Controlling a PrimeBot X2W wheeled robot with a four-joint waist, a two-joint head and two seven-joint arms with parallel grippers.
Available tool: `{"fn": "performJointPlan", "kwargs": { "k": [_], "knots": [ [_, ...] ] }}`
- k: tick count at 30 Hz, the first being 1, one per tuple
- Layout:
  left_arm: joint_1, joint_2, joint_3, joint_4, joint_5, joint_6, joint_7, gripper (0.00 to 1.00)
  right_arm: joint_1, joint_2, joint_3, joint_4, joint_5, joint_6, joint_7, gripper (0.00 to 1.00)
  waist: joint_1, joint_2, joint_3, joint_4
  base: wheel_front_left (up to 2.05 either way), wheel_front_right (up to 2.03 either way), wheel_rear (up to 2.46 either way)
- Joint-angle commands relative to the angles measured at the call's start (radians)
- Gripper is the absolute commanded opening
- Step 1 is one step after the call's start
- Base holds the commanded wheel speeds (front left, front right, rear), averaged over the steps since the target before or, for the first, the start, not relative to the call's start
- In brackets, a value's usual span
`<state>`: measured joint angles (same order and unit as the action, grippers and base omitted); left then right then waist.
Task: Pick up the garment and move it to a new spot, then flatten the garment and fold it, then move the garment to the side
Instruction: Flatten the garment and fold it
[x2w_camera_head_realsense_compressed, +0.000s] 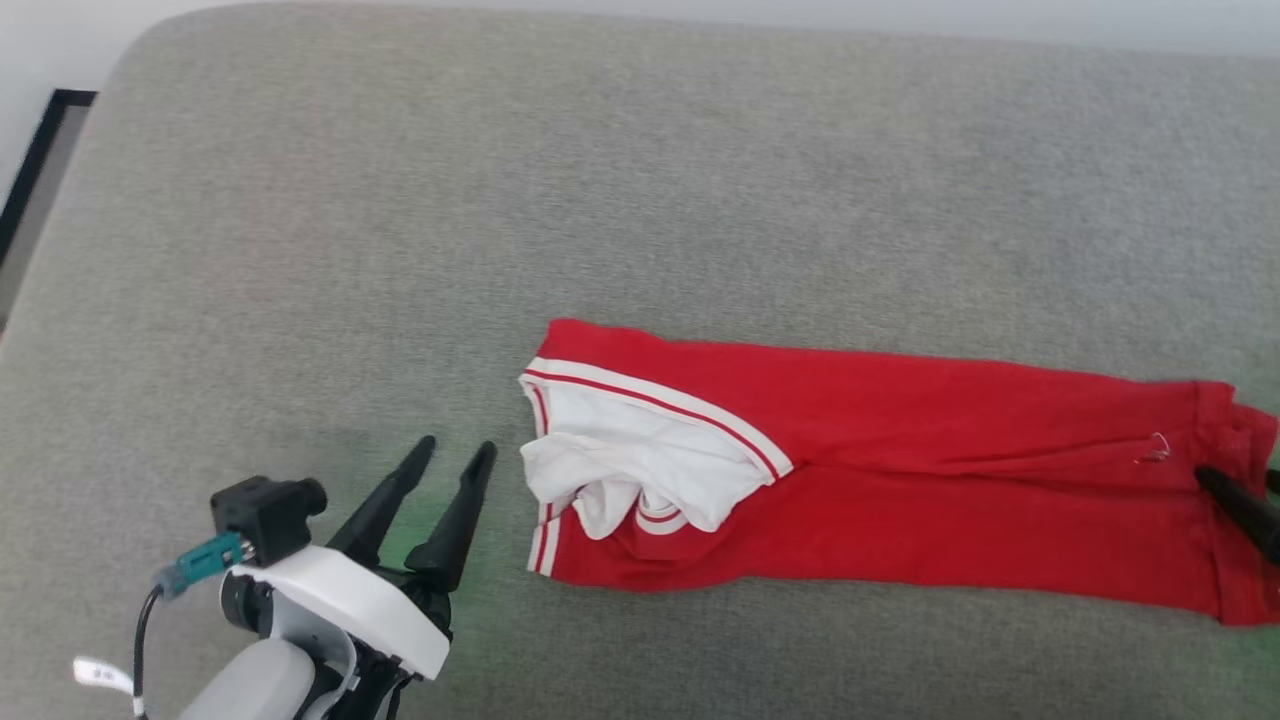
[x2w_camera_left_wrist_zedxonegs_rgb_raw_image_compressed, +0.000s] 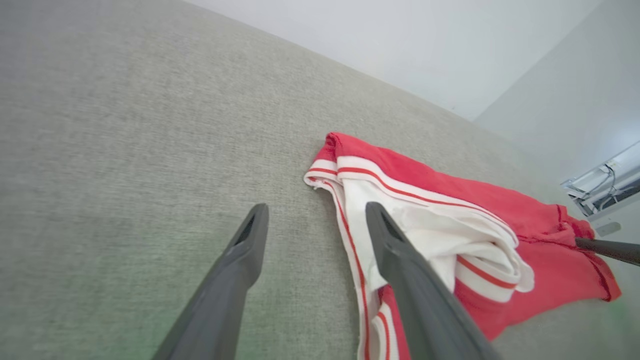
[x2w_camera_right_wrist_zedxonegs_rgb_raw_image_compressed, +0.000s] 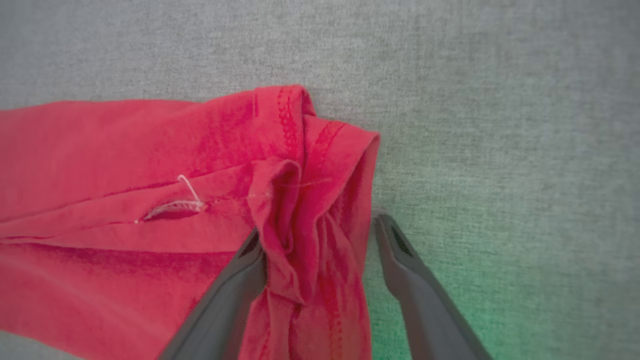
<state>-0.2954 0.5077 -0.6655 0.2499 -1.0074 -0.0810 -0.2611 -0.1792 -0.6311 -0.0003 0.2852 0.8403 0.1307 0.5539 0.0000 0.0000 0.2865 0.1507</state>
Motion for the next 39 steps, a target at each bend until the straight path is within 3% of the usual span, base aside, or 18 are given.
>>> {"fn": "performJointPlan", "kwargs": {
  "k": [1, 14, 19, 23, 30, 31, 32, 34, 39],
  "knots": [
    [0.028, -0.033, 0.055, 0.013, 0.048, -0.01, -0.005, 1.0, 0.015, 0.021, 0.009, 0.023, 0.001, 0.0, 0.02, 1.0, 0.0, 0.0, -0.008, 0.018, 0.0, 0.0, 0.0],
    [0.175, -0.285, 0.46, 0.006, 0.576, -0.034, -0.005, 1.0, 0.003, 0.064, 0.003, 0.078, -0.017, 0.001, 0.063, 1.0, 0.0, 0.0, -0.017, 0.059, 0.0, 0.0, 0.0],
    [0.21, -0.331, 0.541, -0.074, 0.768, -0.045, -0.005, 1.0, 0.003, 0.084, 0.014, 0.094, -0.025, 0.001, 0.089, 1.0, 0.0, 0.0, -0.017, 0.057, 0.0, 0.0, 0.0],
    [0.234, -0.361, 0.582, -0.114, 0.855, -0.049, -0.005, 1.0, 0.002, 0.1, 0.026, 0.099, -0.031, 0.003, 0.104, 1.0, 0.0, 0.0, -0.016, 0.053, 0.0, 0.0, 0.0],
    [0.244, -0.381, 0.588, -0.13, 0.898, -0.049, -0.005, 1.0, -0.006, 0.114, 0.035, 0.106, -0.04, 0.003, 0.113, 1.0, 0.0, 0.0, -0.008, 0.053, 0.0, 0.0, 0.0],
    [0.243, -0.38, 0.587, -0.133, 0.906, -0.049, -0.005, 1.0, -0.008, 0.115, 0.035, 0.106, -0.042, 0.003, 0.115, 0.78, 0.0, 0.0, -0.007, 0.053, 0.0, 0.0, 0.0],
    [0.242, -0.379, 0.587, -0.136, 0.908, -0.05, -0.005, 1.0, -0.009, 0.117, 0.036, 0.106, -0.042, 0.003, 0.116, 0.41, 0.0, 0.0, -0.007, 0.053, 0.0, 0.0, 0.0],
    [0.241, -0.382, 0.592, -0.141, 0.912, -0.05, -0.005, 1.0, -0.013, 0.118, 0.033, 0.103, -0.041, 0.003, 0.114, 0.02, 0.0, 0.0, -0.005, 0.051, 0.0, 0.0, 0.0],
    [0.244, -0.374, 0.59, -0.153, 0.915, -0.05, -0.005, 1.0, -0.02, 0.09, -0.006, 0.097, -0.042, 0.0, 0.09, 0.0, 0.0, 0.0, -0.005, 0.035, 0.0, 0.0, 0.0]
  ]
}}
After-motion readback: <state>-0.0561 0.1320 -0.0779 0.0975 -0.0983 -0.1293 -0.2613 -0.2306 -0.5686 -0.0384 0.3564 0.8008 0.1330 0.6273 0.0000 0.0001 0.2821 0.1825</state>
